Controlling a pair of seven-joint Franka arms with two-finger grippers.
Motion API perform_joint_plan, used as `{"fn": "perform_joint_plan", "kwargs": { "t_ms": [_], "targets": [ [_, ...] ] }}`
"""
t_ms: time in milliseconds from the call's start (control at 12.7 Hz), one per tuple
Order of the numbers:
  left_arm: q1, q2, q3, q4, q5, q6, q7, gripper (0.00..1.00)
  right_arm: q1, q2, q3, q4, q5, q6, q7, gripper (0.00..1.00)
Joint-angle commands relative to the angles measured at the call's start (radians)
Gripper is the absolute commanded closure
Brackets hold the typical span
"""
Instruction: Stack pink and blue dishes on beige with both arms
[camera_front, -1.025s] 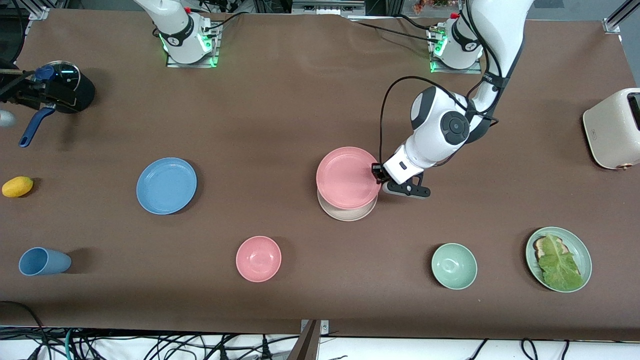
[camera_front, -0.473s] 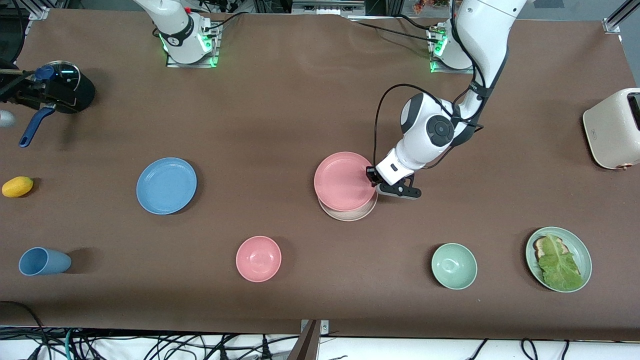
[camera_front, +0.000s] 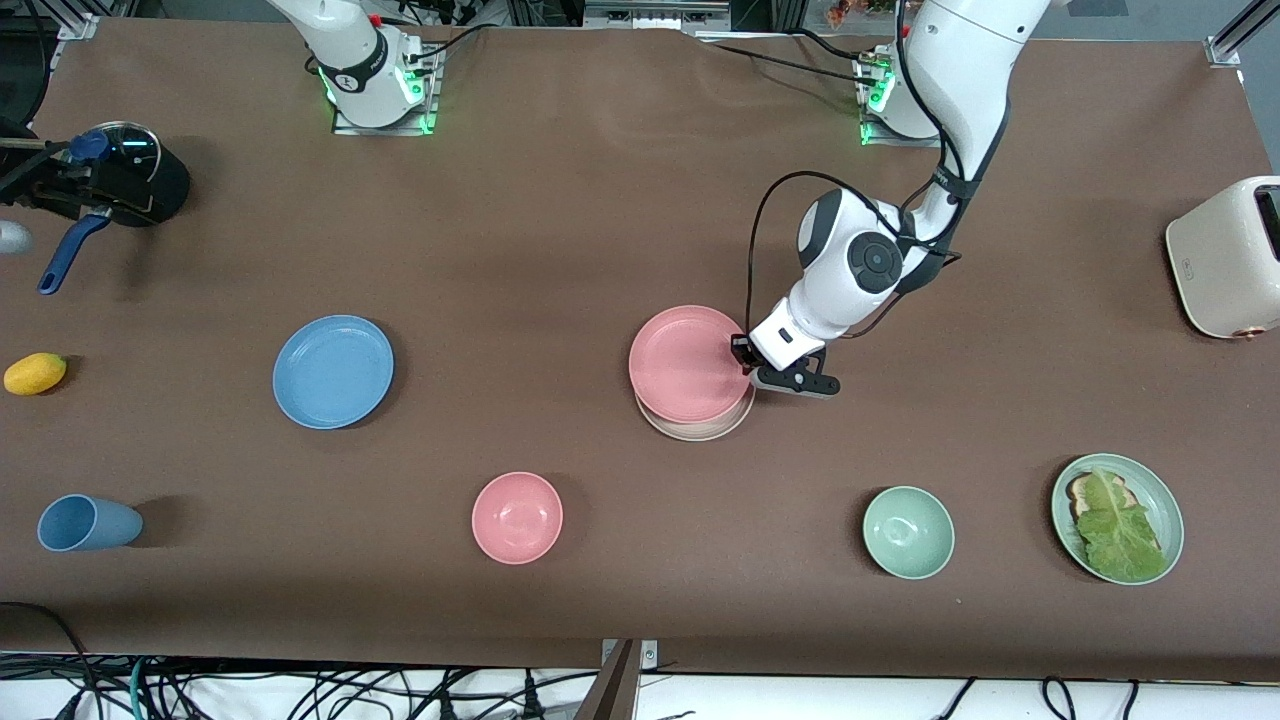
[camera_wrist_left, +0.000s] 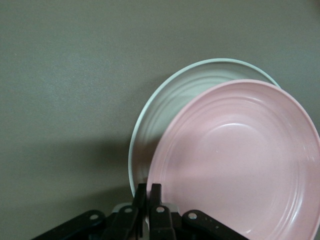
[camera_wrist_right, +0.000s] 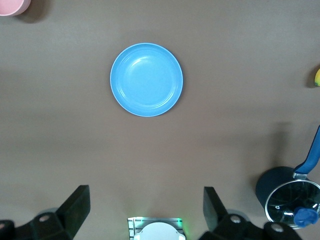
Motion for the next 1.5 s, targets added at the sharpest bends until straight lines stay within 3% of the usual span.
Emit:
{"fn": "perform_joint_plan", "kwargs": {
  "t_ms": [0, 237, 552, 867, 1025, 1183, 1419],
  "targets": [
    [-0.005, 0.002, 0.01, 0.0, 0.037, 0.017, -0.017, 0.69, -0.002, 0.005, -0.002, 0.02, -0.004, -0.021, -0.009, 0.0],
    [0.002, 0.001, 0.013, 0.003, 0.037, 0.015, -0.006, 0.63, -0.002, 0.005, -0.003, 0.02, -0.004, -0.023, -0.009, 0.0],
    [0.035, -0.037, 0.016, 0.011, 0.037, -0.021, -0.011, 0.31, -0.004, 0.003, -0.003, 0.02, -0.004, -0.023, -0.009, 0.0],
    [0.036, -0.106, 0.077, 0.074, 0.041, -0.242, -0.006, 0.1, -0.007, 0.006, -0.006, 0.02, -0.004, -0.023, -0.009, 0.0],
    [0.036, -0.142, 0.154, 0.144, 0.065, -0.41, 0.087, 0.04, -0.007, 0.006, -0.006, 0.02, -0.002, -0.023, -0.009, 0.0],
    [0.038, -0.153, 0.229, 0.25, 0.105, -0.599, 0.124, 0.01, -0.005, 0.005, -0.005, 0.02, -0.002, -0.023, -0.009, 0.0],
    [0.071, -0.171, 0.274, 0.385, 0.174, -0.811, 0.13, 0.01, -0.007, 0.005, -0.005, 0.02, -0.002, -0.023, -0.009, 0.0]
  ]
}}
